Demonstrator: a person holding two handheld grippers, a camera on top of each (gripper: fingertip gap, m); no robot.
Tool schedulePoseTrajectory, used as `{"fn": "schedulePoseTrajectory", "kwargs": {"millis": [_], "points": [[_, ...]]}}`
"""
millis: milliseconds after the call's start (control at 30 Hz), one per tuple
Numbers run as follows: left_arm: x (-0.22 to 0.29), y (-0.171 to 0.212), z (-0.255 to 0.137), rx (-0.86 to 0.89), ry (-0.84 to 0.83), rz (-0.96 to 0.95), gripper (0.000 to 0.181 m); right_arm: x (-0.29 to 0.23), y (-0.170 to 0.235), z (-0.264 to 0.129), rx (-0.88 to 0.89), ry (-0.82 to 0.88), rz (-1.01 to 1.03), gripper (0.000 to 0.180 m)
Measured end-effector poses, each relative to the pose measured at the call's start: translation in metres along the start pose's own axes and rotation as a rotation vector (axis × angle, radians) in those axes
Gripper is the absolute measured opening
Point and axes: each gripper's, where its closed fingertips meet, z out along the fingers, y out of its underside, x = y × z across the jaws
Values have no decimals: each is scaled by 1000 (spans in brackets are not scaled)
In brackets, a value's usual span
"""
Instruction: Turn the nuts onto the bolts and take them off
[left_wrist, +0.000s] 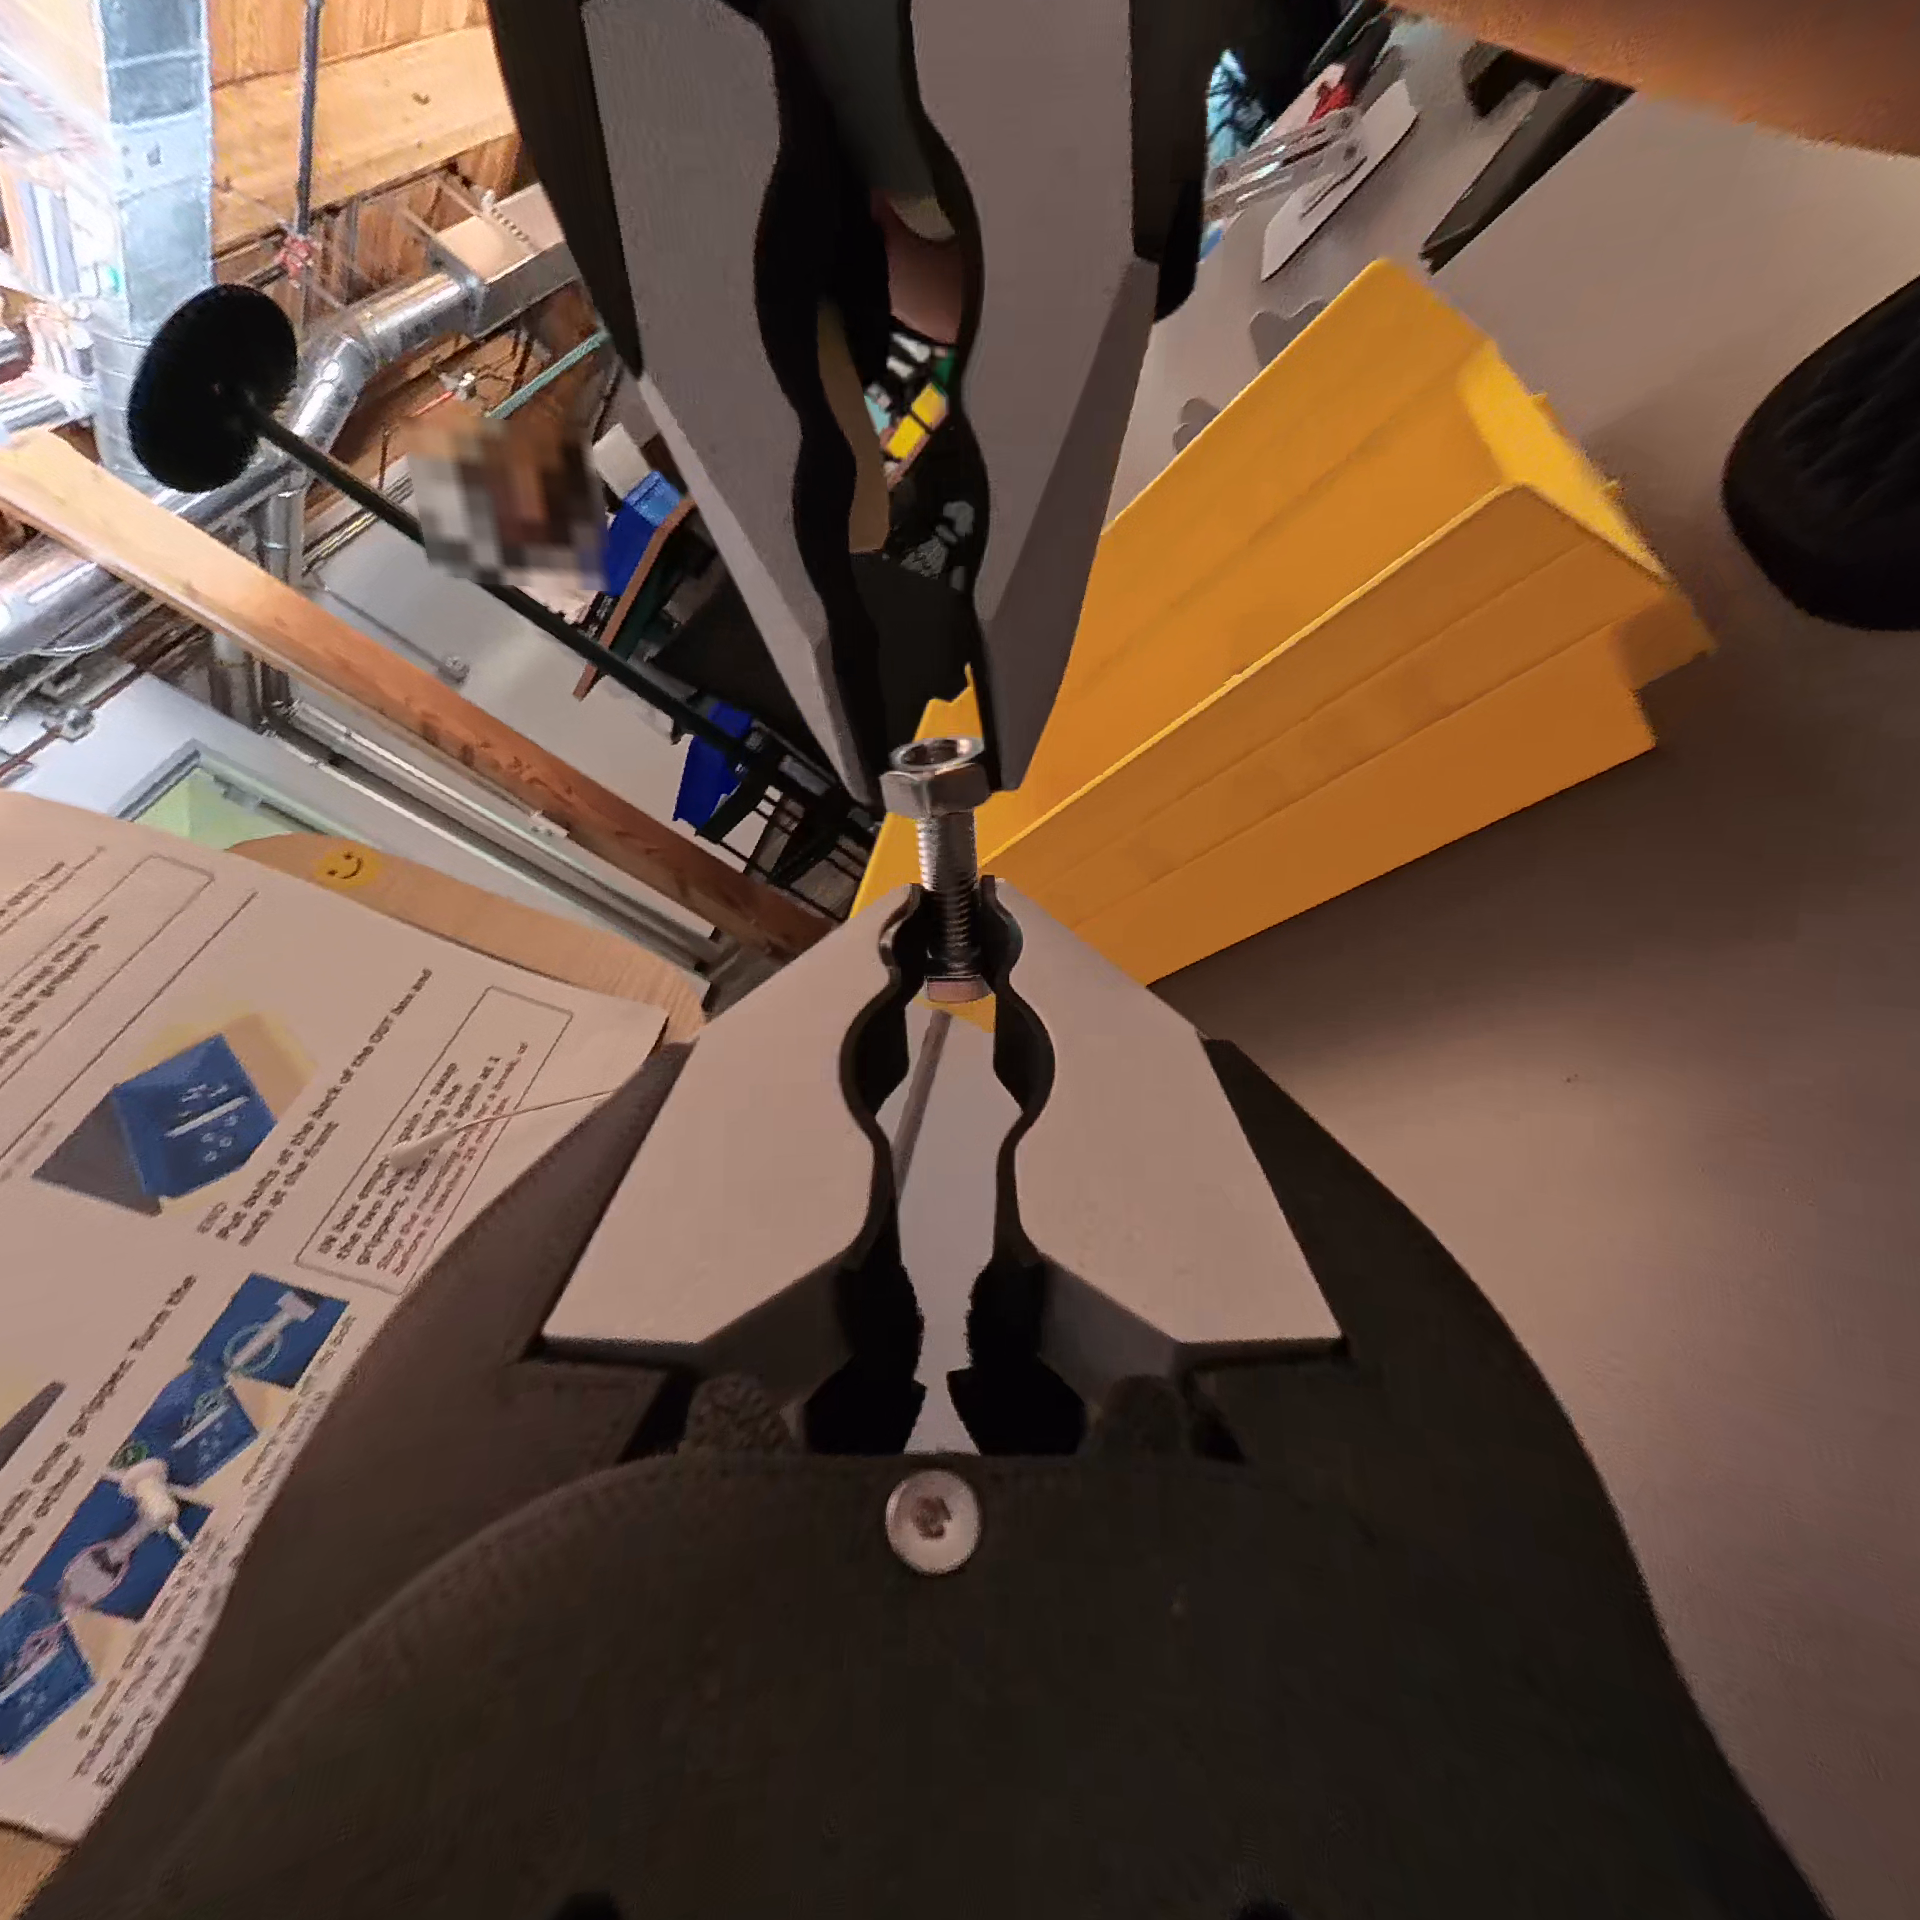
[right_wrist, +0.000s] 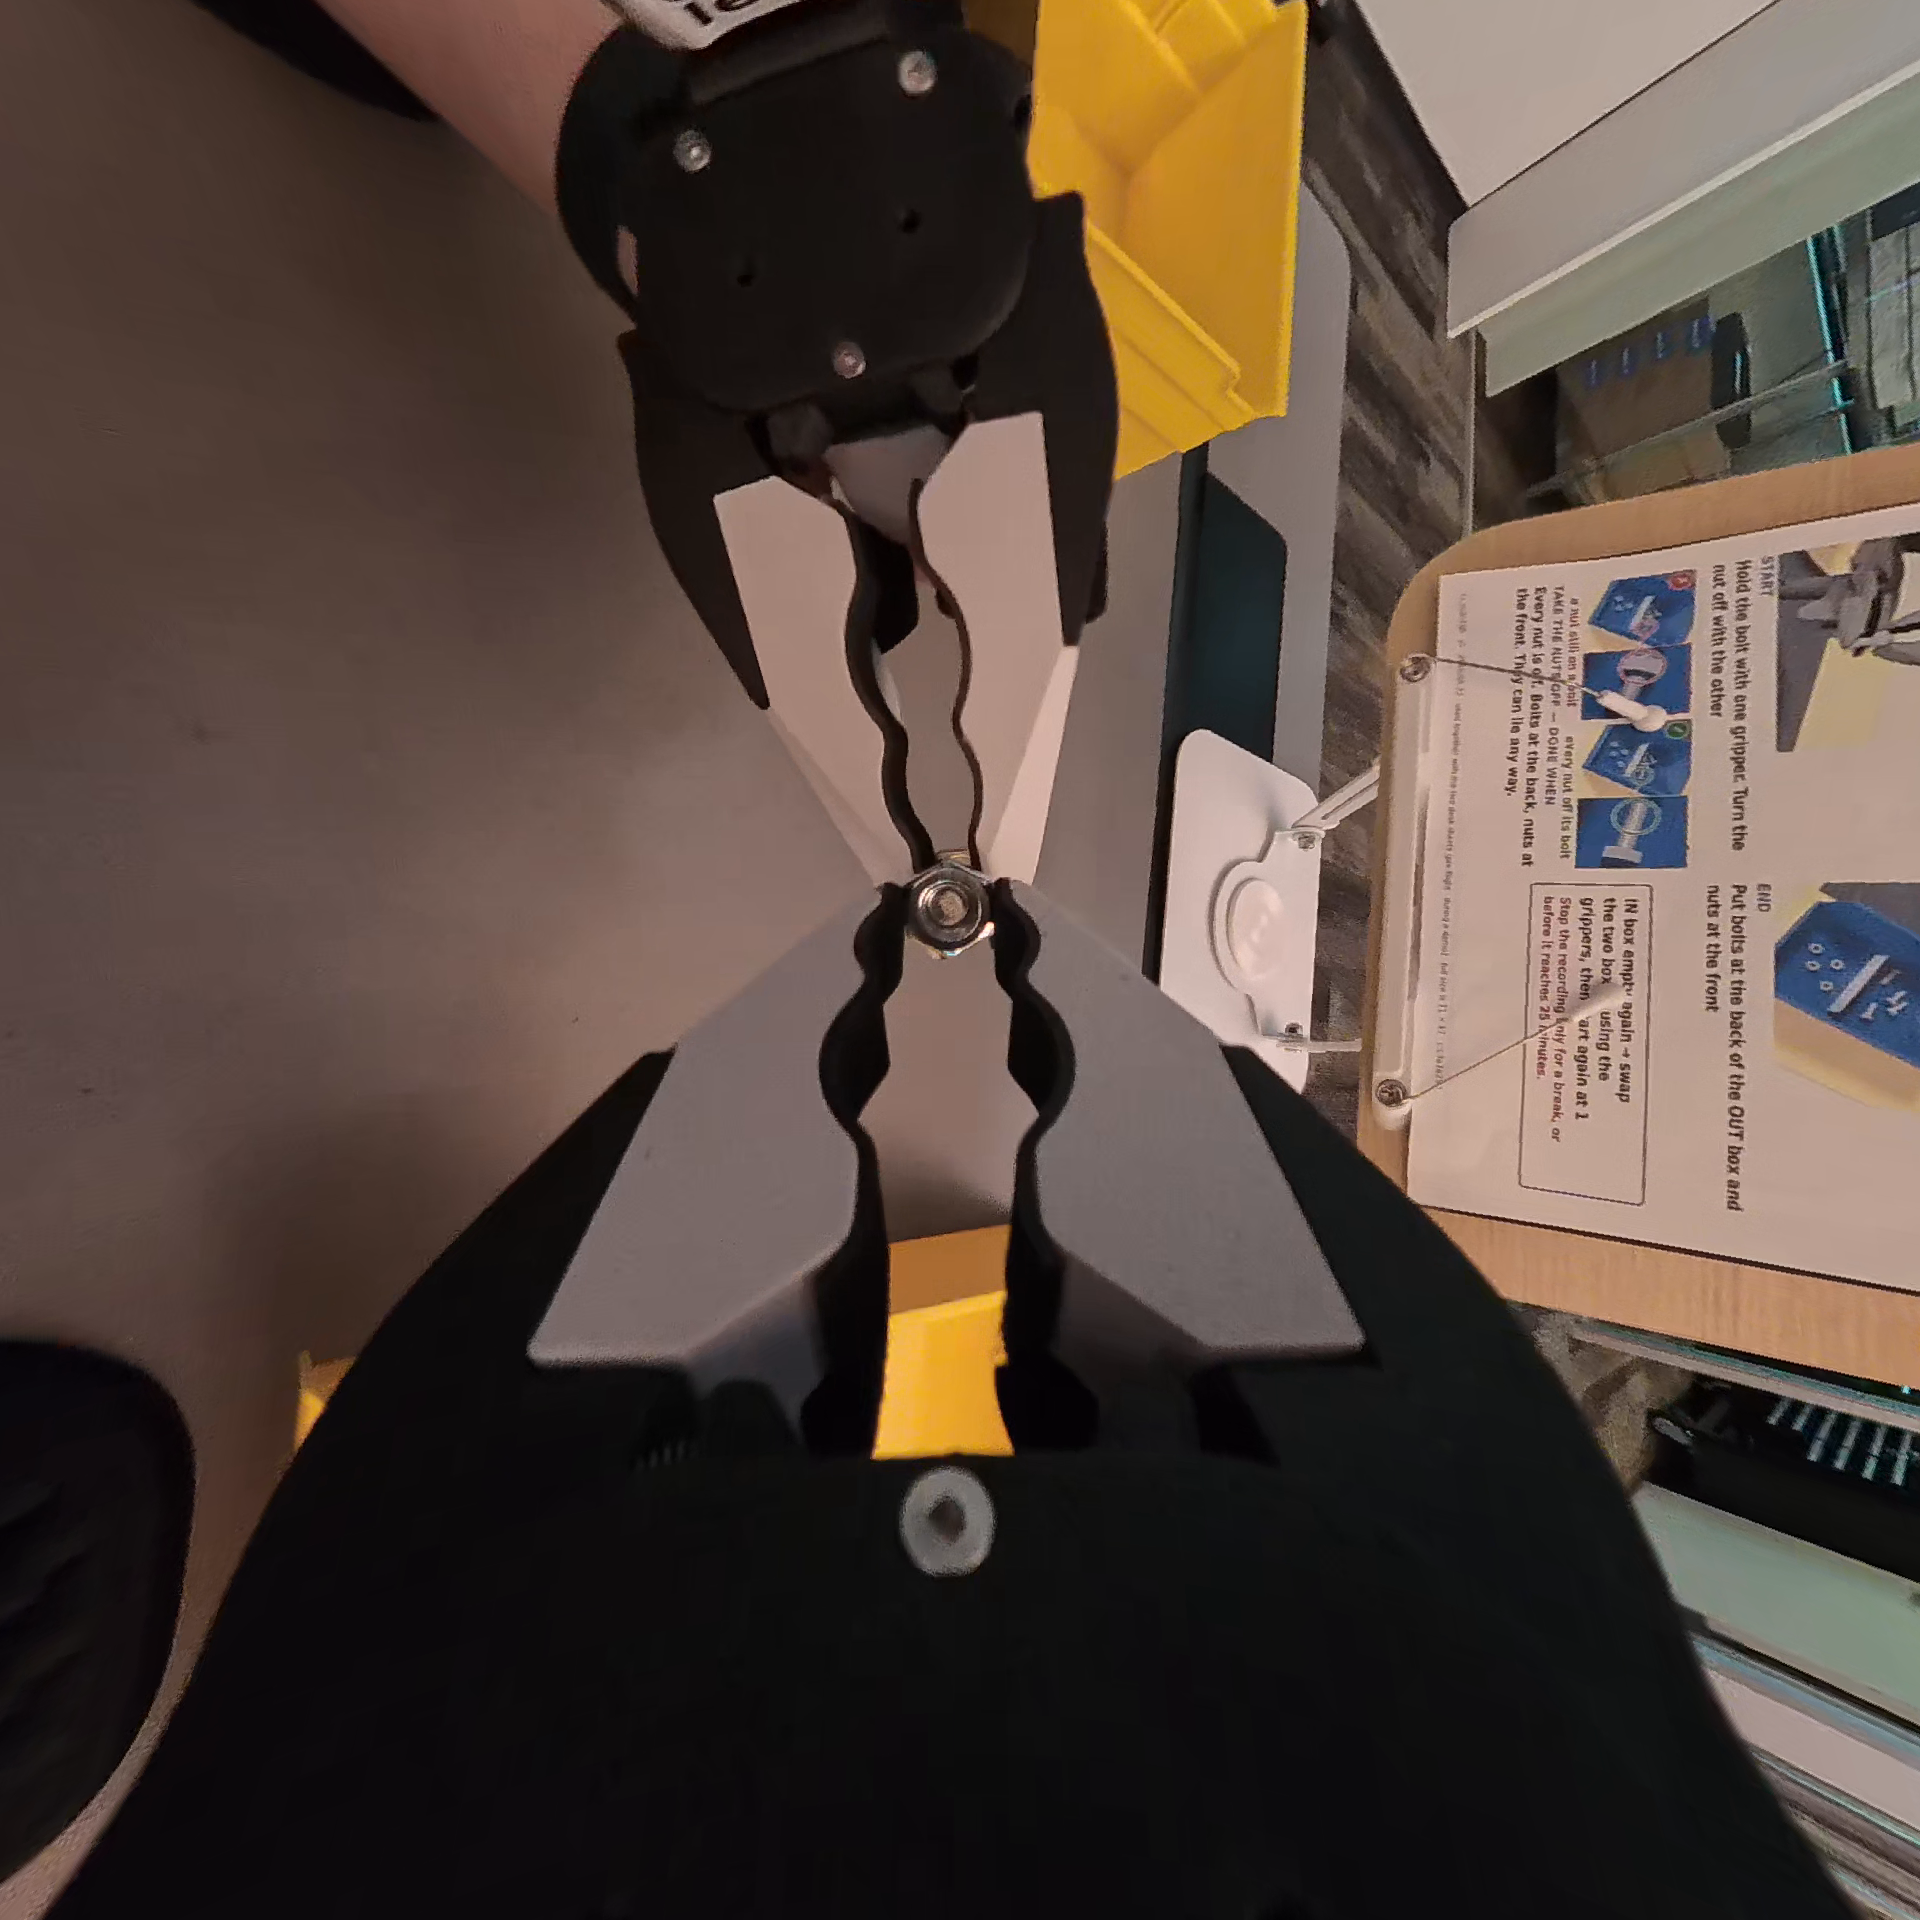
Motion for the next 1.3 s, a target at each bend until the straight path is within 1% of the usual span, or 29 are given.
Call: {"fn": "schedulePoseTrajectory", "kwargs": {"millis": [33, 133, 300, 400, 467, 600, 700, 767, 833, 900, 1067, 1167, 1300], "points": [[2, -2, 0, 4, 20, -8, 7, -3, -1, -1, -9, -6, -10, 16], [13, -6, -1, 29, 119, -64, 7, -10, -2, -3, -21, -32, -37, 16], [24, -20, -10, 101, 291, -183, 7, -19, -13, -10, 29, -56, -72, 16], [29, -28, -15, 123, 386, -245, 7, -23, -18, -15, 27, -56, -101, 16], [33, -31, -16, 116, 426, -256, 7, -27, -18, -17, 10, -65, -109, 16], [41, -30, -17, 47, 496, -259, 7, -32, -16, -17, -17, -90, -115, 16], [40, -34, -19, 43, 526, -309, 7, -28, -19, -20, 2, -66, -123, 16], [35, -36, -19, 52, 518, -333, 7, -21, -27, -27, 57, -28, -114, 16], [33, -34, -19, 33, 502, -318, 7, -14, -37, -36, 127, 3, -85, 16], [33, -32, -18, 10, 491, -299, 7, -16, -40, -40, 165, -27, -38, 16], [35, -31, -18, -18, 504, -296, 7, -25, -16, -20, 35, -97, -25, 16], [35, -25, -17, -52, 498, -281, 8, -25, -13, -14, 11, -105, -30, 16], [37, -26, -18, -47, 519, -298, 7, -27, -14, -15, 28, -113, -42, 16]]}}
